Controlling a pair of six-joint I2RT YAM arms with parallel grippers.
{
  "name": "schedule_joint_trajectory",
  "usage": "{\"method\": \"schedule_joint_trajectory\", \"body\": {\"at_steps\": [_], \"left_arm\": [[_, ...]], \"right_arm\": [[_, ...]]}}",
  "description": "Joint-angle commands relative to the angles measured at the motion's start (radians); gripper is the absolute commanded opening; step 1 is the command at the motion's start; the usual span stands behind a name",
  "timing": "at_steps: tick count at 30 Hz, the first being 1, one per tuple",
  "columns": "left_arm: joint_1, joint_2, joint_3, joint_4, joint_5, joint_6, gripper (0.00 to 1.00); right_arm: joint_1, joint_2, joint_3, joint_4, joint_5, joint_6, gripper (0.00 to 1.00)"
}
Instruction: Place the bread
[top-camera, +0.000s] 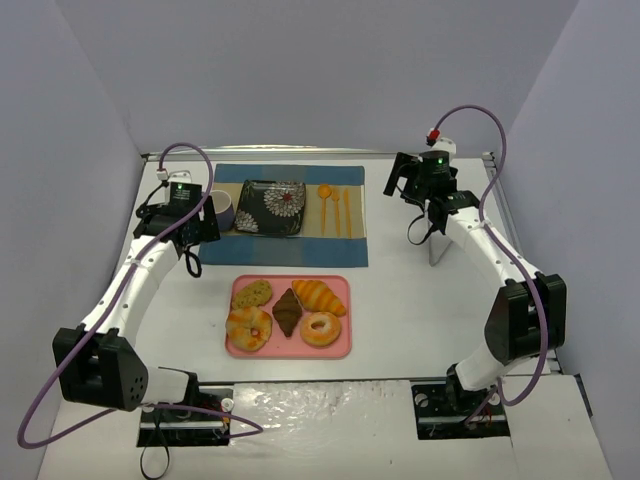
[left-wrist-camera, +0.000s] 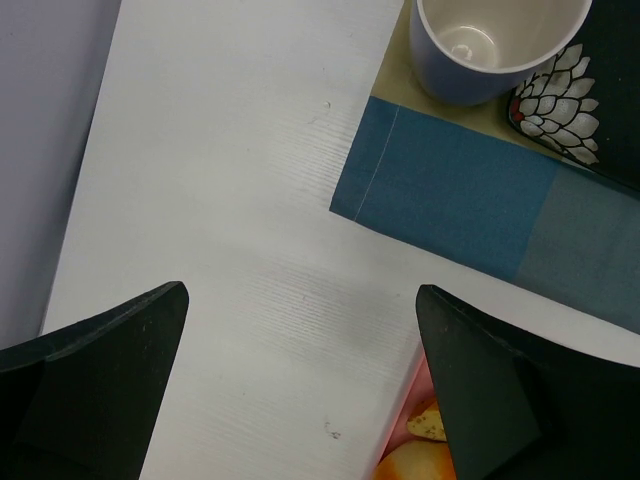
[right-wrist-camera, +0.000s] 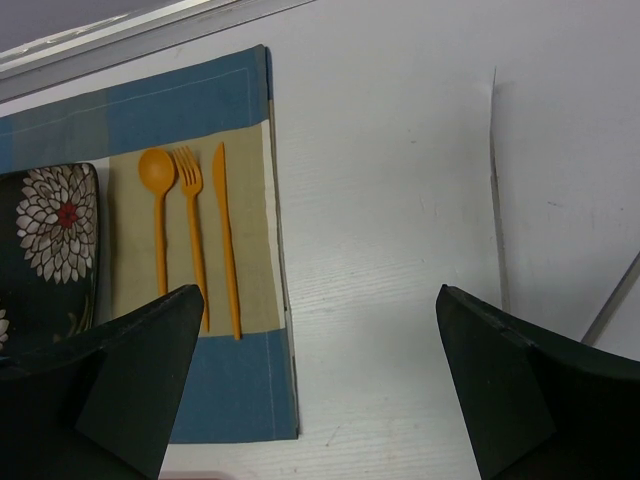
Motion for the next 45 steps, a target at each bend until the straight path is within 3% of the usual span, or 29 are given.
{"method": "schedule_joint_trajectory", "body": {"at_steps": [1, 7, 13, 24, 30, 45], "left_arm": [[-0.004, -0.006, 0.087, 0.022, -0.01, 0.029, 0.97], [-0.004, -0.032, 0.096, 0.02, -0.014, 0.018, 0.97], [-0.004, -0.048, 0.078, 0.029, 0.037, 0.008, 0.97], [-0.045, -0.054, 0.017, 0.033, 0.131, -0.02, 0.97], [-0.136, -0.028, 0.017, 0.005, 0.056, -0.007, 0.97], [-0.132, -0.01, 0.037, 0.022, -0.065, 0.072, 0.97]], "right_arm": [[0.04, 0.0, 0.046, 0.03, 0.074, -0.035, 1.0], [0.069, 0.007, 0.049, 0.001, 0.12, 0.021, 1.0], [0.103, 0.023, 0.049, 0.004, 0.063, 0.078, 1.0], [0.269, 0.08, 0.07, -0.054, 0.094, 0.037, 1.0], [0.304, 0.104, 0.038, -0.056, 0.153, 0.061, 1.0], [0.297, 0.259, 0.24, -0.077, 0.226, 0.039, 1.0]]}}
